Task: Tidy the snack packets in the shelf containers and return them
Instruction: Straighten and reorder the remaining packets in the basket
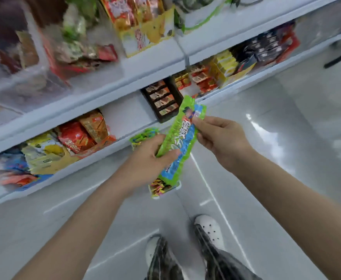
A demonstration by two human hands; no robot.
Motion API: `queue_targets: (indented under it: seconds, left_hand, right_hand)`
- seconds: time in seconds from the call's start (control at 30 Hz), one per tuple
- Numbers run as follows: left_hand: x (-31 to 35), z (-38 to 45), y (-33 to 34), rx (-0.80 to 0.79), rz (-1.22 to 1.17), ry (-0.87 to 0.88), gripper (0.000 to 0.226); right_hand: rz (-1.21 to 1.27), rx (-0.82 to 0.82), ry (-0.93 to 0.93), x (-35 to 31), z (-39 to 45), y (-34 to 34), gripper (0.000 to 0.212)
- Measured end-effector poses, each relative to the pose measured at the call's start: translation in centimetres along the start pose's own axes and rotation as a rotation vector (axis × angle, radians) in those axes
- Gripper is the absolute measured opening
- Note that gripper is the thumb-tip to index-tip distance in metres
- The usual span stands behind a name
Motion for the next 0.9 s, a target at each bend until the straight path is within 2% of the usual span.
queue_targets:
  seconds: [0.1,0.27,0.4,0.5,0.63,0.8,0.9]
  left_hand:
    - [6.8,-4.5,3.6,-0.026,-0.006,-0.056,0.015]
    - [15.9,-13.0,8.0,-0.056,-0.122,-0.096,0.016]
    - [19.4,-18.7,9.0,-0.042,-0.191,-0.098,0.016]
    - [19.7,-22.8,10.0,-0.083,-0.175,-0.114,0.02]
    - [19.8,-29.0,12.5,-0.228,-0.084,-0.099,0.02]
    - [19.1,-37.9,20.8,-0.51,0.021,-0.124,0.025]
    - [17.1,-43.7,27.4,-0.698,0.126,-0.136,0.028]
  right_hand:
    - [0.0,0.078,0.047,-5.1,-7.0,-3.6,0.014]
    - [-0.025,-0.051,0.058,-11.1,-19.3,-6.8,0.013]
    - [0.029,0.086,0.021,-11.0,-27.1,-10.4,0.017]
    - [0.015,0.259,0.095,-5.4,-34.4,-14.5,0.015]
    - [-0.006,0.488,0.267,5.3,-47.2,-17.6,0.014]
    - [0.118,0.561,0.41,15.6,-63.1,-16.6,0.012]
    - [0.202,0.676,0.447,21.0,-70.5,-15.9,0.012]
Point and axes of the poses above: each hand's wrist, its own z-axis towards the middle knuckle, its own y-axis out of the palm, x = y × z, the point moved 4 cm from there along z, towards the middle knuckle, and after that the axes turned 11 degrees about -z, right-handed, at the moved point
